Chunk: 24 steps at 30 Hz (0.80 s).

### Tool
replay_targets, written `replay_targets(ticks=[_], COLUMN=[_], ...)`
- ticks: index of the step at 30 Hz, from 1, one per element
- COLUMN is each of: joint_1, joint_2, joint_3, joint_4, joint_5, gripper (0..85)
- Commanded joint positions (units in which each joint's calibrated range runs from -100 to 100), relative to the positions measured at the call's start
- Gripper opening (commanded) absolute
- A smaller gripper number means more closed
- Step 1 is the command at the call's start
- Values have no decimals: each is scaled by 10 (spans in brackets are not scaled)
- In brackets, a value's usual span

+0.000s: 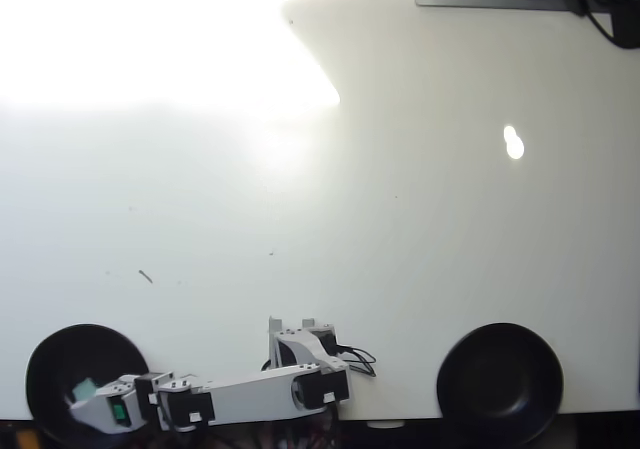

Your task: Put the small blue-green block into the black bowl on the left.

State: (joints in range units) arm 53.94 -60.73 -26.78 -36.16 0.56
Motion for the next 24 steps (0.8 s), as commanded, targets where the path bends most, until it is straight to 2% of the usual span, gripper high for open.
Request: replay_targets(ticks=[1,6,11,24], joint_1=[-1,-17,-73,-207], joint_2=[-3,-16,-40,-138], joint_3=[43,53,58,-30], joint_4=[5,-4,-9,-36], joint_5=[15,29,50,63], gripper=[451,456,456,456])
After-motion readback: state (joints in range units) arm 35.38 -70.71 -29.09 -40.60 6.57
